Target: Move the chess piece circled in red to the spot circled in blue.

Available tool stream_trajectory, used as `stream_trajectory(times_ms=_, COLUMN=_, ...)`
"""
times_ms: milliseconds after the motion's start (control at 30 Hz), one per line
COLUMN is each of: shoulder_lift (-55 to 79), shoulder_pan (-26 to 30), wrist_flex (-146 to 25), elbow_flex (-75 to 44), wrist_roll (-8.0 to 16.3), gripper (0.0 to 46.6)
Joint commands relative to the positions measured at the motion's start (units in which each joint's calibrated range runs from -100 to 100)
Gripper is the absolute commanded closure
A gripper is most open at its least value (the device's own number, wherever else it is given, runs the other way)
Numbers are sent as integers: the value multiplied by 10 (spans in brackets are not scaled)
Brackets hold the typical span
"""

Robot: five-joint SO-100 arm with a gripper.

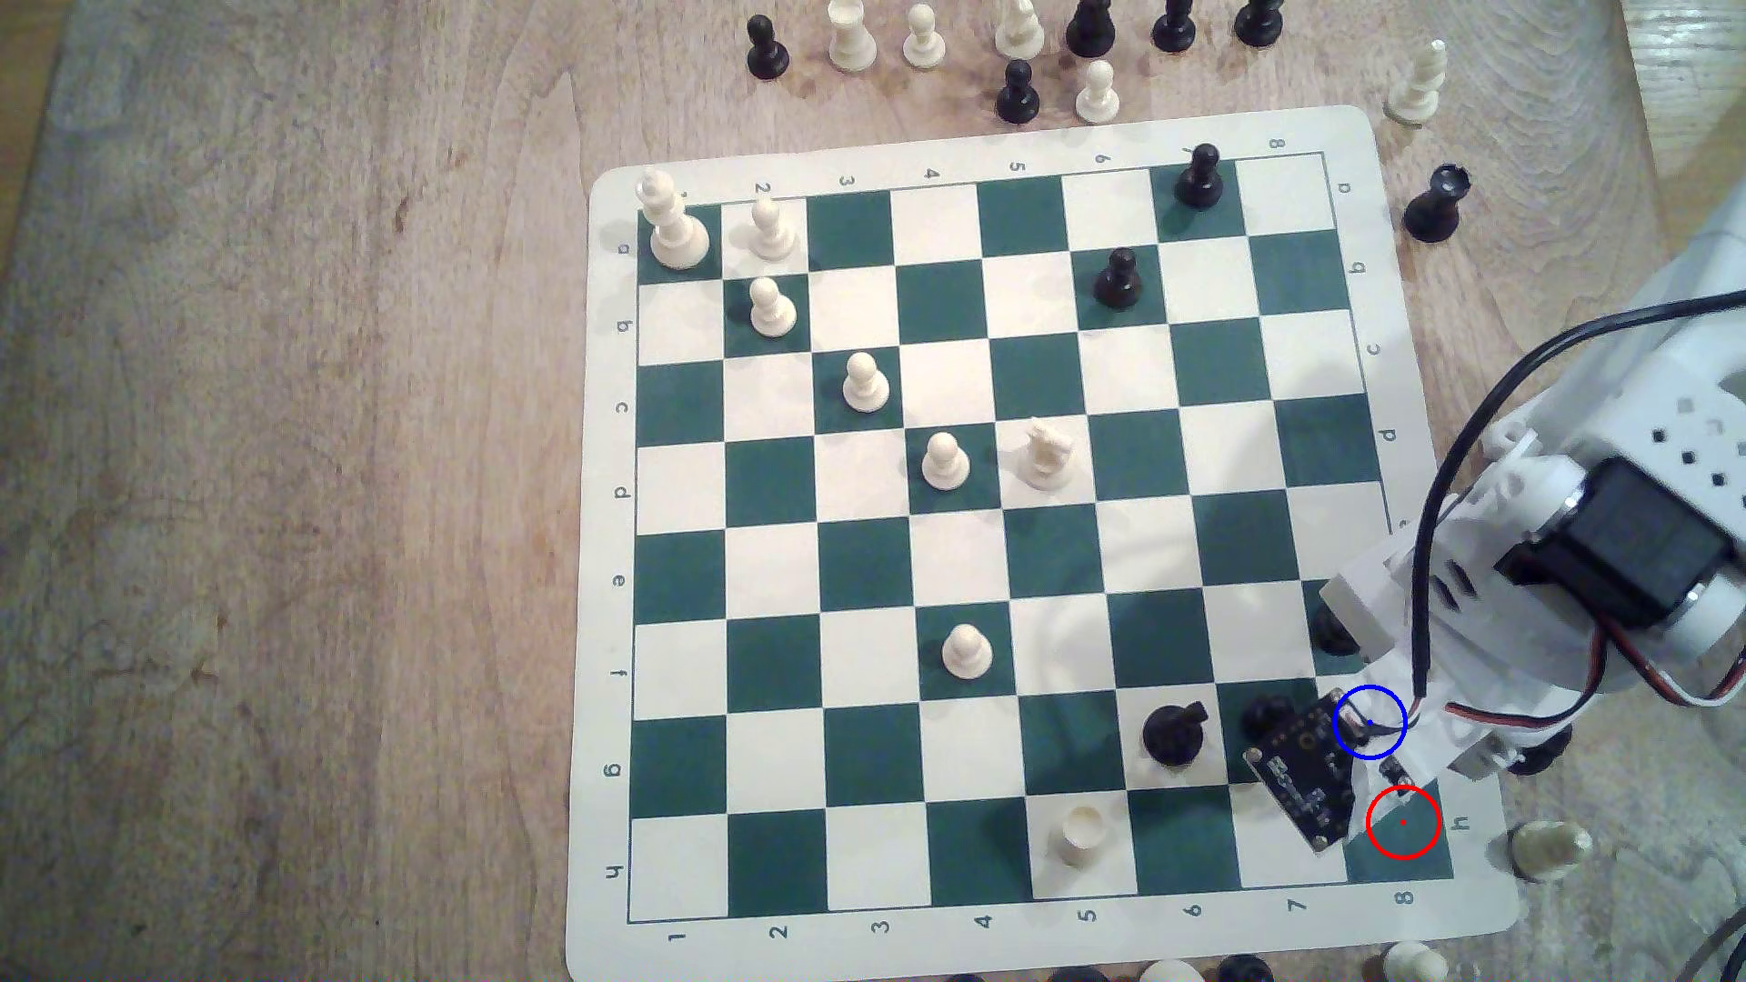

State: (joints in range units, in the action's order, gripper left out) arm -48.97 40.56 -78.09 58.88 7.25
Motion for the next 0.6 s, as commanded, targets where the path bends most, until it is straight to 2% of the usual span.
stream_trajectory(times_ms=0, shoulder_lift=-36, shoulder_pan=5, wrist_flex=-19, elbow_flex=-61, wrist_roll=2, gripper=295)
stream_trajectory(times_ms=400, shoulder_lift=-172, shoulder_pan=-1, wrist_flex=-101, elbow_flex=-48, wrist_roll=5, gripper=301)
stream_trajectory(times_ms=500, shoulder_lift=-238, shoulder_pan=-18, wrist_flex=-100, elbow_flex=-48, wrist_roll=5, gripper=334)
stream_trajectory(times_ms=567, shoulder_lift=-280, shoulder_pan=-40, wrist_flex=-93, elbow_flex=-45, wrist_roll=5, gripper=339)
